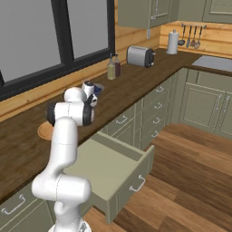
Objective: Pick up the knife from the drawer and place it on the cutting board. Then place the meat from the plate to the cutting board.
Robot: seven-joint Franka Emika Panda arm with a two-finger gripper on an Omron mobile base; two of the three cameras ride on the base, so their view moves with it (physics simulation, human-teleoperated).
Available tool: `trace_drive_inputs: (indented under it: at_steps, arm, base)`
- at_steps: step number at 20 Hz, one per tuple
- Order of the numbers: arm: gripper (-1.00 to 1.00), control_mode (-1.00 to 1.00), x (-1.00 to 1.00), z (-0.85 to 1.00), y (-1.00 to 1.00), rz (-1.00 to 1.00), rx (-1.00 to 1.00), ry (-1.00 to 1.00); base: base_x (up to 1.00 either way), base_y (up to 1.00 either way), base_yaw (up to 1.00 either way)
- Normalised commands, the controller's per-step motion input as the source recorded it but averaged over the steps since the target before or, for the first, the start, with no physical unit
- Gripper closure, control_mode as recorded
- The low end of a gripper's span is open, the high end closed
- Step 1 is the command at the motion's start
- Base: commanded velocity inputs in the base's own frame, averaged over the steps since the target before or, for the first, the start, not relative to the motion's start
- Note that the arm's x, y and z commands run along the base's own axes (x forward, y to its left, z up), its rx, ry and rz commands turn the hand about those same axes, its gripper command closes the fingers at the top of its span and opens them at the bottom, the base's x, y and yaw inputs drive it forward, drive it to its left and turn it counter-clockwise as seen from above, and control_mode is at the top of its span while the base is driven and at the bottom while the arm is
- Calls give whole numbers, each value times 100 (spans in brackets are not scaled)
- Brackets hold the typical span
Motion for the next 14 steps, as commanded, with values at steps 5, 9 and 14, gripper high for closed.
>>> trace_drive_inputs:
  at_steps: [5, 9, 14]
  arm:
    - [100, -100, 31, -23, 0, 0, 0, 1]
    - [100, -100, 38, -17, 0, 0, -1, 0]
    - [-100, -100, -5, -31, 3, -3, -4, 0]
  base:
    - [0, 0, 0]
    - [0, 0, 0]
    - [0, 0, 0]
